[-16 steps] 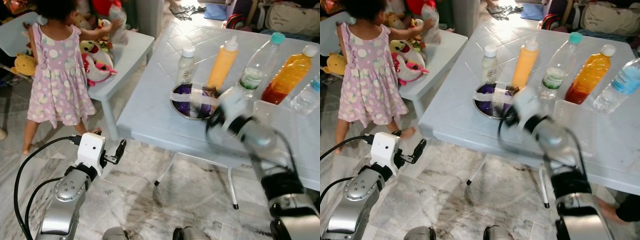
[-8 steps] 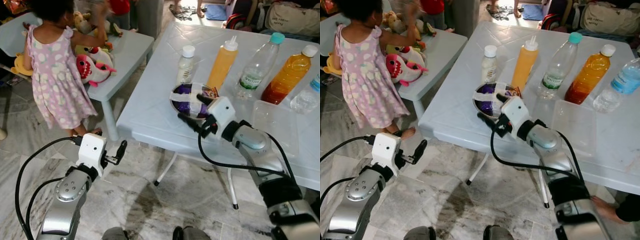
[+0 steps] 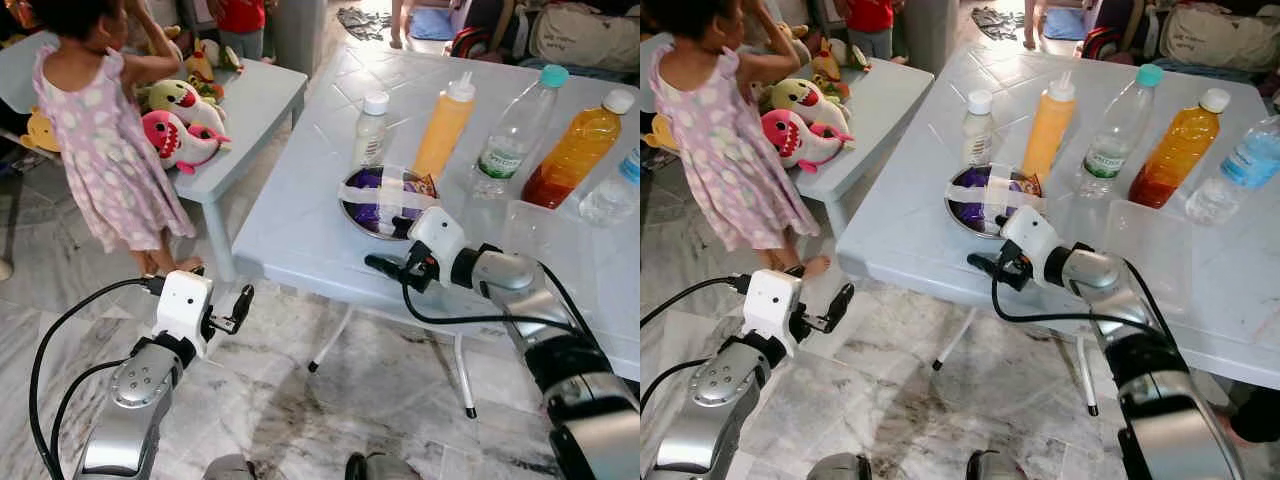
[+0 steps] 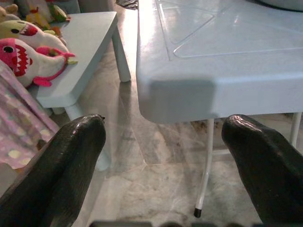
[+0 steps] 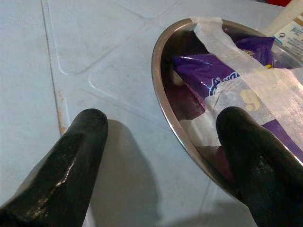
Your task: Restocking fridge
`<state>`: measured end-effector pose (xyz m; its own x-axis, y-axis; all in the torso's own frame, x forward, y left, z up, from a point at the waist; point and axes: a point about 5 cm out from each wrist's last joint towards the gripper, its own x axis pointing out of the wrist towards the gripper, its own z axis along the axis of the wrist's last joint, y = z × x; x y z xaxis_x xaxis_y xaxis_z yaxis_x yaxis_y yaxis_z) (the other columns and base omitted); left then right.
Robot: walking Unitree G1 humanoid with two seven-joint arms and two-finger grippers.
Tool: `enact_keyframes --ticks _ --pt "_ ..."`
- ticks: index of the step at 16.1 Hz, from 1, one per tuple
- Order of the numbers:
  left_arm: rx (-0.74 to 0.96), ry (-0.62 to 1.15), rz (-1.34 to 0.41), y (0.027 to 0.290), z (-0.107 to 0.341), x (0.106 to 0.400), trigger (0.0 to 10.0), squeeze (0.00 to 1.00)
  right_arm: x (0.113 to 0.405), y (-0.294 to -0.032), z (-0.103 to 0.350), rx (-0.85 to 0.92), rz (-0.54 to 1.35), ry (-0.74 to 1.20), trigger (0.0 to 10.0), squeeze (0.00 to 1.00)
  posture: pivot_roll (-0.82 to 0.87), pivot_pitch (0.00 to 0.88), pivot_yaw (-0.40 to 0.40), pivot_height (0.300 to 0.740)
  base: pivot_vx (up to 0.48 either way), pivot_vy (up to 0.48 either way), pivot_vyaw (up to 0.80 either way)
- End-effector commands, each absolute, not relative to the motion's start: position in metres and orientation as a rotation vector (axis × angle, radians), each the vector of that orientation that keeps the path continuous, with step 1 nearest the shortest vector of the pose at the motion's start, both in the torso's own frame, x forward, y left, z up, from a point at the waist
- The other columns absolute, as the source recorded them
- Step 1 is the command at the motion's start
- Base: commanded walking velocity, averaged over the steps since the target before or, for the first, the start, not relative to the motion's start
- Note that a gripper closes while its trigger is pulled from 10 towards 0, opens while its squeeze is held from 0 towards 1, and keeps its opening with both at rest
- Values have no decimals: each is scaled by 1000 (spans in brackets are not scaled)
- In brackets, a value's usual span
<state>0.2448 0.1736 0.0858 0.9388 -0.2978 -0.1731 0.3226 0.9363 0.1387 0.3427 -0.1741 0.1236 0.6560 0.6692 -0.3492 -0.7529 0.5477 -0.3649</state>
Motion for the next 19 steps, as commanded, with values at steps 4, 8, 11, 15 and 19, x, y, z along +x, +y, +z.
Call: enact_keyframes --ticks 4,8,11,15,19 --pt "182 160 -321 176 87 241 10000 0 353 -179 131 -621 898 205 9569 0 85 117 -9 740 0 0 0" --pt "191 169 -317 180 87 238 10000 0 355 -174 133 -653 999 205 0 0 102 128 -8 740 0 0 0" --pt "193 174 -312 181 87 235 10000 0 355 -169 129 -659 1075 240 0 0 110 129 -14 740 0 0 0" --pt "187 179 -309 178 85 232 10000 0 353 -173 121 -707 1102 306 0 0 107 125 -21 740 0 0 0" --pt "181 180 -311 175 84 234 10000 0 347 -184 118 -694 1125 314 0 0 94 121 -24 740 0 0 0"
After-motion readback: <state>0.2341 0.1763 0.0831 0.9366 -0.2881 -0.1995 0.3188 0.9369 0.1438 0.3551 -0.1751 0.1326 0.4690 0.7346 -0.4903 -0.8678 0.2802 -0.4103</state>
